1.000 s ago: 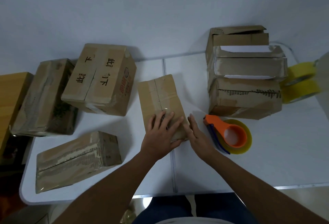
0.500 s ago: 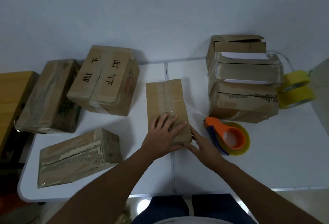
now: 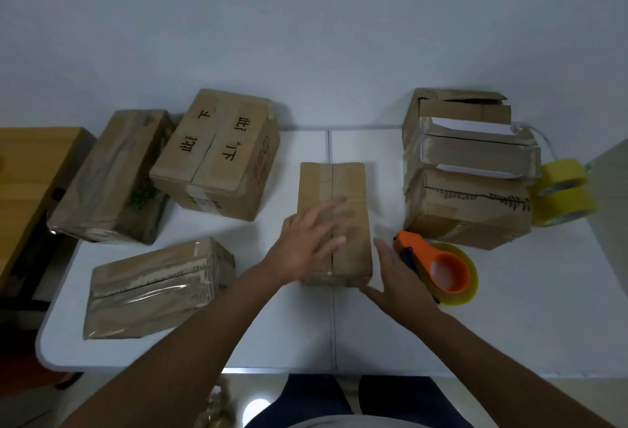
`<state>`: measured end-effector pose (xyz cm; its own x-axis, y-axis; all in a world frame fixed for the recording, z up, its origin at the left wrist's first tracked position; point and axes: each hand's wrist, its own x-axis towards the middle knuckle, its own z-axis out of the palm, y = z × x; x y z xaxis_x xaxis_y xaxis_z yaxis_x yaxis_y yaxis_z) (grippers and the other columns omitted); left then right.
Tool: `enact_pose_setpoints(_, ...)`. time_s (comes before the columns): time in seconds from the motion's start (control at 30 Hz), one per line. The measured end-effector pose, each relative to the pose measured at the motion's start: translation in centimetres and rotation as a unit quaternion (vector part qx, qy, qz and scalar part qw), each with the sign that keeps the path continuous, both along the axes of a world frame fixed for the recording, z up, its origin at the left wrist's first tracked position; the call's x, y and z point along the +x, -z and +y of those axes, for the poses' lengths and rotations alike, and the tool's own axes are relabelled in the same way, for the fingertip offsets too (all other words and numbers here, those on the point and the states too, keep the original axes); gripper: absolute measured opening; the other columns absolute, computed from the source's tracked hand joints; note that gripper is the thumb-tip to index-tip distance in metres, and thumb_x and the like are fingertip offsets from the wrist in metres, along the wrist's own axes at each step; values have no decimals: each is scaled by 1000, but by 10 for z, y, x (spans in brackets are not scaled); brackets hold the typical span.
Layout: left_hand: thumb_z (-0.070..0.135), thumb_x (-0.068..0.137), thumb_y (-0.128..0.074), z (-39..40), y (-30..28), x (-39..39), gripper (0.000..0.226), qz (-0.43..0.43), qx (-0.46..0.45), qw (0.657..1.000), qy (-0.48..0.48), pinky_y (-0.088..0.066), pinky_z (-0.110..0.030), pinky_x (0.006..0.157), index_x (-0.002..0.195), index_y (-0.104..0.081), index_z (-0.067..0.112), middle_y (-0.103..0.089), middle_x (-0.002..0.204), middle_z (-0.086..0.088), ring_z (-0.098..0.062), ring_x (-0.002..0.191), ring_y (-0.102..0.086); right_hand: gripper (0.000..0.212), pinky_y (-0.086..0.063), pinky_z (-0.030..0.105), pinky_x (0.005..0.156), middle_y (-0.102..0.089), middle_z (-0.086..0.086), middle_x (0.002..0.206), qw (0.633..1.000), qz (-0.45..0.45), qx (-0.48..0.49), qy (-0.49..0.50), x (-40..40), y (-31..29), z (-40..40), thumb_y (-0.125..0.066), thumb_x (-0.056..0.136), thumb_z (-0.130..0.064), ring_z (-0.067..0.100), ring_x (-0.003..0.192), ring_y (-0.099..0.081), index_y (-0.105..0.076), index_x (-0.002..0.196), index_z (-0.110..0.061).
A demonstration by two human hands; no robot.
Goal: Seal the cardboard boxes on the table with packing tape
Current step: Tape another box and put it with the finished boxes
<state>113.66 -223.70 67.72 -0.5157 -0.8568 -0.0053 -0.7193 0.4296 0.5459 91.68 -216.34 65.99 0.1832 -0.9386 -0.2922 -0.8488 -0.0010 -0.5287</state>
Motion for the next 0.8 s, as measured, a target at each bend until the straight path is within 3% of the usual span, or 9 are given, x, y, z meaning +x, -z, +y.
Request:
enact_pose_setpoints(0.1, 39, 104, -45, 13, -7, 24, 30, 171, 73, 943, -275, -39, -31, 103, 126, -61, 29, -49, 138, 7, -11, 127, -46, 64, -30, 35, 117, -29, -1, 158, 993, 38, -86, -67, 9, -12, -3, -57, 95, -14, 15, 143, -31, -27, 152, -17)
enact_pose_setpoints(0.17, 36, 104, -45, 32, 2, 31, 27, 292, 216, 829, -425, -37, -27, 97, 124, -62, 28, -55, 132, 7, -11, 121, -50, 57, -27, 33, 118, -27, -5, 158, 987, 42, -92, -124, 24, -17, -10, -51, 96, -8, 13, 143, -28, -34, 149, -18)
enact_pose_setpoints(0.23, 37, 104, -46, 49, 14, 35, 31, 364, 314, 704, -523, -36, -30, 94, 129, -58, 25, -56, 130, 4, -15, 114, -50, 53, -23, 37, 120, -22, -6, 160, 982, 36, -99, -160, 41, -17, -19, -49, 99, -22, 13, 147, -18, -33, 150, -19)
enact_pose_setpoints(0.33, 38, 105, -45, 71, 34, 39, 40, 456, 431, 519, -581, -39, -35, 94, 136, -53, 13, -57, 123, -7, -24, 107, -53, 72, 1, 40, 122, 0, -8, 164, 969, 90, -94, -211, 64, -8, -34, -48, 97, -50, 16, 151, 6, -17, 155, -22)
enact_pose_setpoints(0.43, 42, 106, -39, 86, 41, 35, 48, 526, 490, 423, -551, -44, -39, 95, 130, -56, 4, -62, 124, -16, -28, 105, -60, 79, 6, 49, 121, 13, -10, 163, 959, 148, -80, -227, 75, 5, -40, -45, 96, -54, 20, 150, 16, -4, 157, -24)
enact_pose_setpoints(0.53, 42, 106, -39, 89, 40, 32, 48, 571, 475, 401, -536, -51, -34, 85, 121, -61, 3, -69, 111, -15, -25, 97, -66, 72, -2, 57, 120, 15, -7, 162, 959, 165, -85, -215, 80, 16, -34, -44, 100, -38, 24, 149, 15, -4, 157, -21)
enact_pose_setpoints(0.6, 41, 105, -42, 88, 39, 36, 45, 582, 460, 411, -530, -52, -31, 84, 116, -65, 4, -73, 107, -12, -21, 94, -68, 69, -11, 59, 119, 1, -3, 163, 958, 172, -108, -203, 79, 20, -27, -35, 96, -44, 28, 151, 1, -14, 157, -19)
enact_pose_setpoints(0.73, 29, 101, -57, 90, 37, 47, 27, 576, 438, 462, -512, -52, -27, 81, 105, -71, 7, -72, 86, -3, -13, 74, -67, 74, -12, 56, 119, -8, -4, 164, 956, 179, -123, -199, 75, 27, -15, -31, 93, -61, 25, 151, -5, -14, 155, -23)
enact_pose_setpoints(0.8, 20, 98, -60, 93, 35, 49, 17, 569, 430, 503, -489, -51, -26, 81, 103, -71, 8, -68, 82, -3, -12, 72, -64, 74, -23, 57, 116, -22, -2, 161, 953, 192, -132, -195, 75, 25, -18, -31, 91, -62, 27, 149, -20, -25, 152, -21)
